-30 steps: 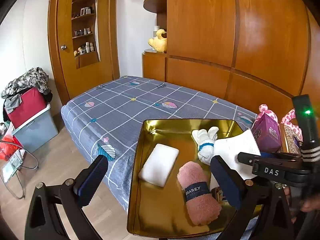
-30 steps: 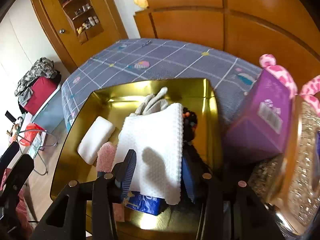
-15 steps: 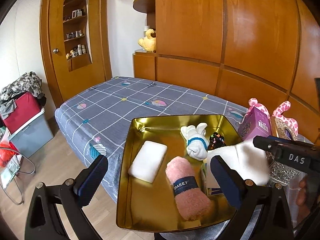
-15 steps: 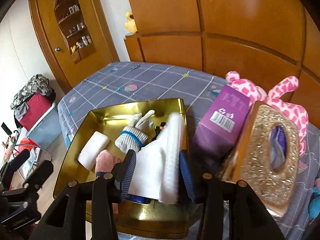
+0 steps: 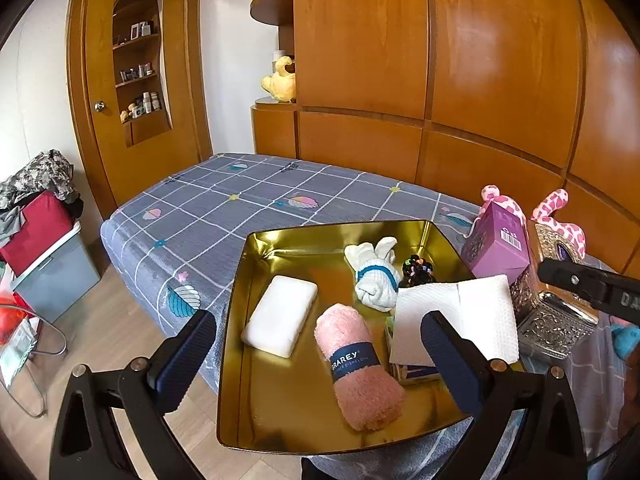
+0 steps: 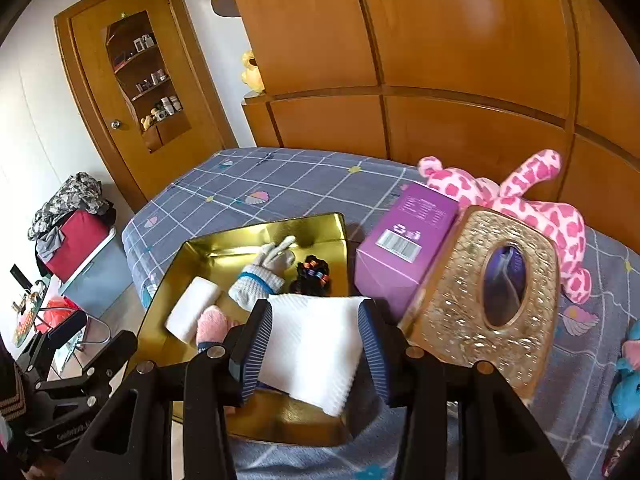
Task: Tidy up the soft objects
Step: 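Move both grippers back to the items on the bed beside the blue plush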
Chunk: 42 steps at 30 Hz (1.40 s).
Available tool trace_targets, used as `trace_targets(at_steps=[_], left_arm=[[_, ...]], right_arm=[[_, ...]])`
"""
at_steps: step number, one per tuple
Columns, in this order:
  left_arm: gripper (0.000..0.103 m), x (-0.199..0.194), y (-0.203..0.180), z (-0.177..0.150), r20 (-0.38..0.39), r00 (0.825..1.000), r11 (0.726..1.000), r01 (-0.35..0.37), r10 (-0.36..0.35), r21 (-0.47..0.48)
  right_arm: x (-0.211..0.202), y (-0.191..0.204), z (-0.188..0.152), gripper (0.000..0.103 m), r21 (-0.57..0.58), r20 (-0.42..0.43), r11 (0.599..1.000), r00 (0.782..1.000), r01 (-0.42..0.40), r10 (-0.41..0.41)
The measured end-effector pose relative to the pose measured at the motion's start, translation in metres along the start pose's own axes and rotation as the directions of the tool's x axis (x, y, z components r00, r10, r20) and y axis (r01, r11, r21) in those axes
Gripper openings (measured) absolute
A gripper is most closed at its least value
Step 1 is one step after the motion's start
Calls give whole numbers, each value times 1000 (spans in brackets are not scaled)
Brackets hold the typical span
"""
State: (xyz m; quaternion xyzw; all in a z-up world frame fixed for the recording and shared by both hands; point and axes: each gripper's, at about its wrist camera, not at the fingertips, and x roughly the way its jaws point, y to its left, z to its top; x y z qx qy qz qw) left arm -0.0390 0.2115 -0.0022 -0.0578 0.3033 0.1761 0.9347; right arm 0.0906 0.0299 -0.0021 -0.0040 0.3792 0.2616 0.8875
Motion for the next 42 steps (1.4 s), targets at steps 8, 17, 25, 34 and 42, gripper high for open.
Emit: trace_targets(at_steps=[8,17,25,34,42], left_arm=[[103,-1,-12,-3,-10,999,999,31,-30,34],[103,-6,-38,-9,-23,995,990,94,-92,101],[103,-18,-83,-11,-17,982,956,189,-190,223],[103,-32,-156,-17,-82,921,847,384,-382,367],[102,-25,-232,-36,-242,847,712,529,-473,462]], right_arm=[[-23,-27,-16,45,22,9,999,1000,29,-29],[-57,-94,-32,45,121,23,981,988,149,-153],[-106,-166,-41,45,224,43,934,955,277,-294],[-170,-256,-70,45,400,50,806,868,437,-495],[-223,-337,-124,45,637,9,567,730,522,-683]])
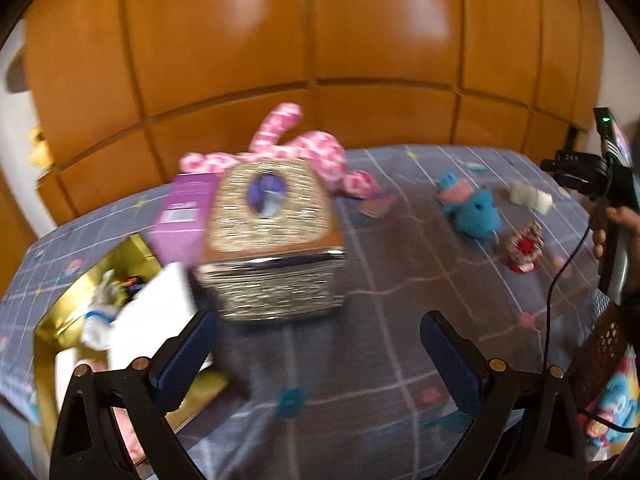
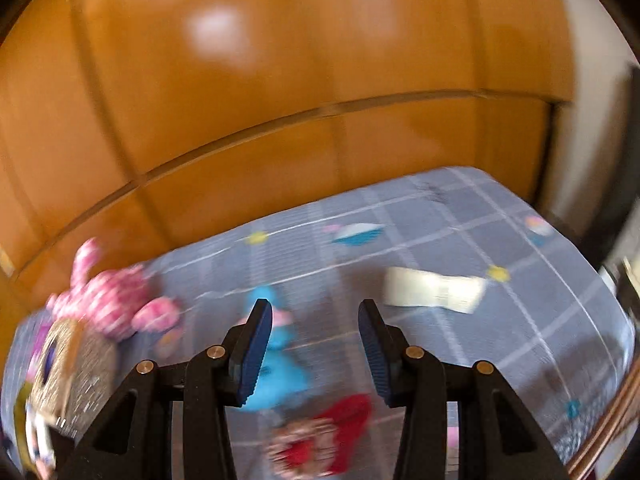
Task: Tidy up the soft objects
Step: 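Move both grippers back to the items on the bed beside the blue plush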
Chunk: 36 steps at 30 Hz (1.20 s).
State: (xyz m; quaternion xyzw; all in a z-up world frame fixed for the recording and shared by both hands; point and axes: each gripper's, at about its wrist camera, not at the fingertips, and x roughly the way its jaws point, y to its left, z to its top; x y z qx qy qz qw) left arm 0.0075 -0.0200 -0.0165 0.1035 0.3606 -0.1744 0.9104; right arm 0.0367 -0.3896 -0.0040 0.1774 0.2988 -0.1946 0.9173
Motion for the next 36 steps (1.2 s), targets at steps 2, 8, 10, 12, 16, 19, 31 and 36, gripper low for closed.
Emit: trace_targets(at_steps=[2,8,10,12,16,19,31,36], left_arm=[[102,11,-13,5,-20,999,999,36,-35,20],[99,43,-58,21,-58,992,987,122,-116,107],[92,54,-74,27,-83,984,977,167,-157,131],[88,65,-90,33,-97,976,966,210,-197,152],[80,83,-116,47,-120,956,944,286,-269,166],[79,96,-135,58,-134,939,927,337,-317,166],[79,132,-221,73,-203,890,859,450,-409,243],[79,149,-249,73,-227,882,845,464,-412,266]], right_arm=[[5,-23,-6,47,94,8,995,1000,29,-30],[11,-58,-1,49,275,-3,961,999,-37,39],[13,-59,0,49,276,-3,960,999,-40,42],[14,-58,1,49,270,-3,962,999,-51,54],[6,-60,-3,49,284,22,957,998,-63,59],[1,-69,-5,49,330,48,941,997,-72,59],[-11,-103,-11,53,500,141,854,986,-145,85],[-5,-115,-15,54,558,139,811,983,-179,121]])
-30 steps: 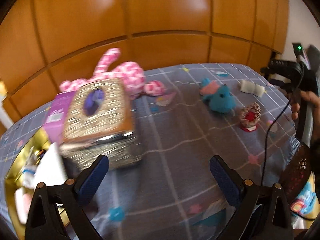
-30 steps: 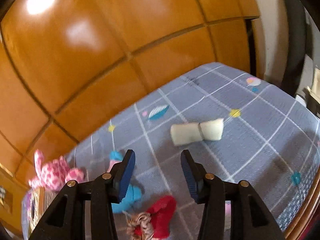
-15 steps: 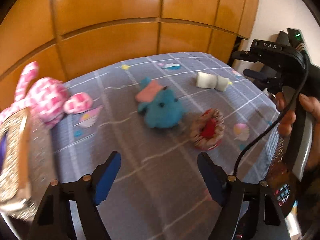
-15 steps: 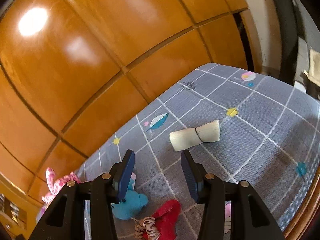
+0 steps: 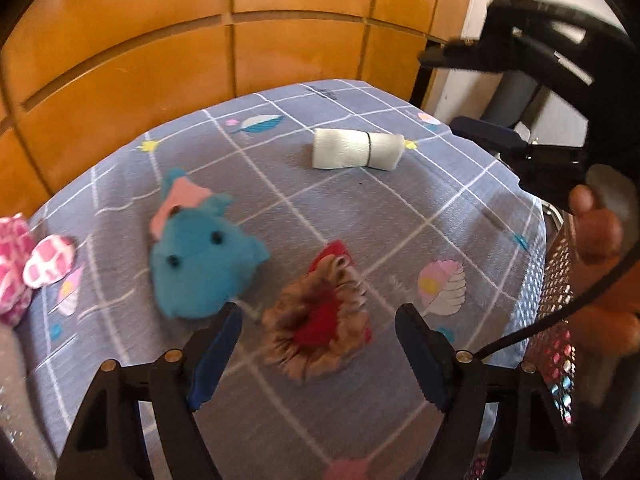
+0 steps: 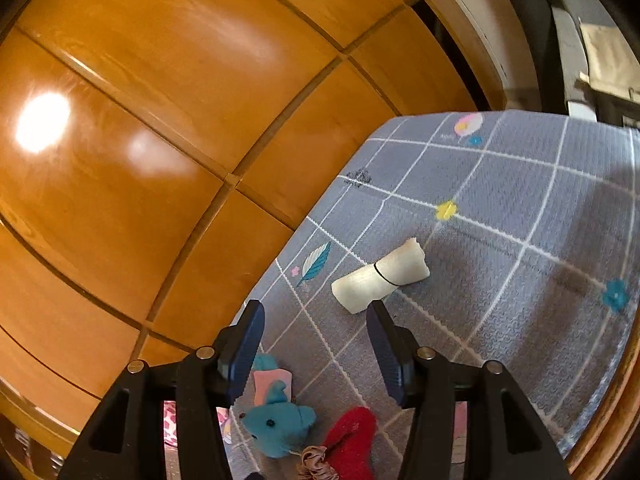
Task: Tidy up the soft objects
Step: 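Move both grippers back to the items on the bed beside the blue plush, then grasp the brown satin scrunchie with the left gripper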
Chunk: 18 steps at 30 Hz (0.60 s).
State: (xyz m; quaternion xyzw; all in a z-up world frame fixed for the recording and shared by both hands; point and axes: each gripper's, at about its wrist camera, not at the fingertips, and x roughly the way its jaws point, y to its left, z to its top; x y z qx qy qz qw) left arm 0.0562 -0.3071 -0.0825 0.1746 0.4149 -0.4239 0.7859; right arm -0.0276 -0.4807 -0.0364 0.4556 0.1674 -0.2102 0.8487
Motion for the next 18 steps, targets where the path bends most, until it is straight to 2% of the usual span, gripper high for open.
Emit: trace_targets(at_steps=[3,5,7,8,9,14,18], left_arm=[[79,16,-5,3,-9,1000,1000,-9,10,11],[73,26,-7,2,-26,999,1000,-20,21,19],[40,38,-5,-3,-74,997,999,-27,28,18],[40,37,-3,-6,-61,998,1000,-26,26,6],[35,33,-2,-7,-48,999,1000,-18,18,-4],[33,5,12,-18,-3,1000,998,1,-1,-64],[33,-23,32,-38,37,998,991,-42,47,-128]], right_arm=[[1,0,0,54,6,-10,1000,1000,-11,11],[2,0,-1,54,8,-18,1000,1000,-16,16],[2,0,-1,54,7,-22,1000,1000,-17,18],[3,0,-1,54,6,-22,1000,1000,-16,16],[2,0,-1,54,4,-22,1000,1000,-15,15],[3,1,-2,54,0,-23,1000,1000,-5,5],[6,-1,-3,54,9,-36,1000,999,9,-9]])
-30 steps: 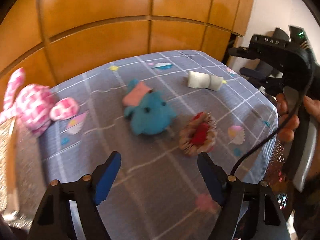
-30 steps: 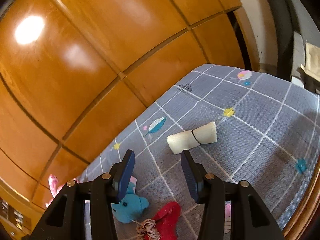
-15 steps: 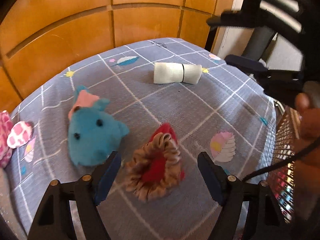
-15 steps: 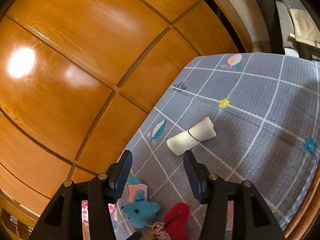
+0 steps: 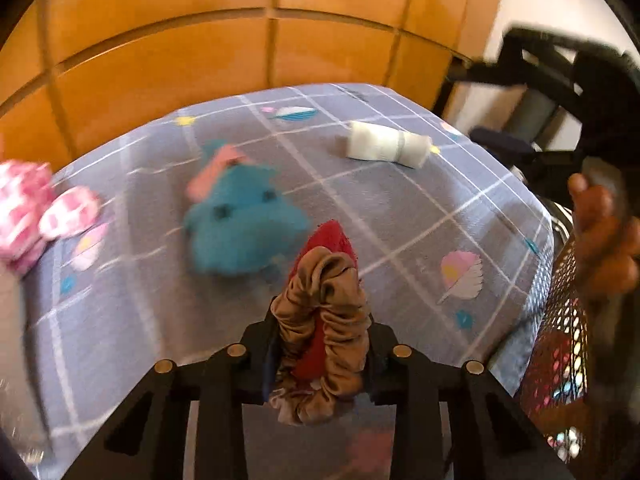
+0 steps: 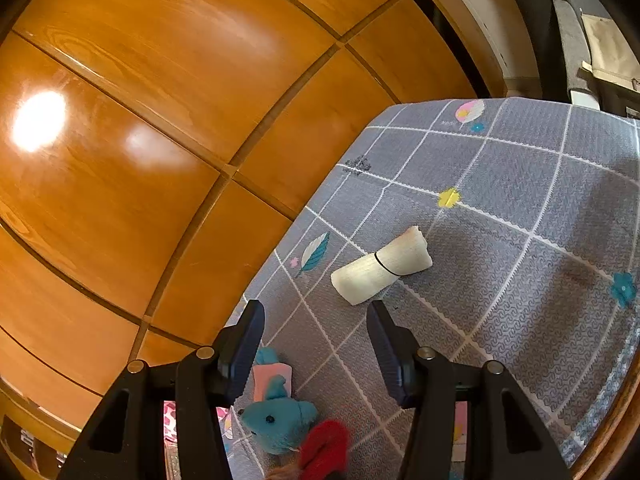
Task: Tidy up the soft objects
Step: 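Grasp the brown satin scrunchie with the left gripper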
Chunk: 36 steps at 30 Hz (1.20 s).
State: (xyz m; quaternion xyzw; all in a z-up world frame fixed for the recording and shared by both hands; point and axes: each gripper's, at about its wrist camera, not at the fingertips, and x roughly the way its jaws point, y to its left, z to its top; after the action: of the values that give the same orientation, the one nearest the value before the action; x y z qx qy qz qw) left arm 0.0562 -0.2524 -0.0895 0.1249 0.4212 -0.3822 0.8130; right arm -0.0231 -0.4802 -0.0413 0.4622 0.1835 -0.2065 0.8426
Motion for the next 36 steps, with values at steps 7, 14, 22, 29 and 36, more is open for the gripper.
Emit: trace_targets(at_steps=[7,14,22,29,36], left_arm=[[33,-30,69,-44,24,990,975,-131,137,-179],[36,-29,97,-67,38,989,957,-128,143,-260],[38,-28,94,-72,67,987,963,-130,149,-234],[41,-27,93,-70,84,984,965,-135,157,-223],[41,-28,91,-71,98,981,967,-143,166,-209]], right_arm=[[6,-1,-2,54,-2,-20,999,999,44,-44],[4,-4,-2,54,19,-16,999,999,42,-42],[8,-4,-2,54,21,-73,1000,997,12,-10],[-17,-4,21,54,-24,-53,998,997,60,-61],[-37,-13,45,54,-27,-40,991,991,129,-130]])
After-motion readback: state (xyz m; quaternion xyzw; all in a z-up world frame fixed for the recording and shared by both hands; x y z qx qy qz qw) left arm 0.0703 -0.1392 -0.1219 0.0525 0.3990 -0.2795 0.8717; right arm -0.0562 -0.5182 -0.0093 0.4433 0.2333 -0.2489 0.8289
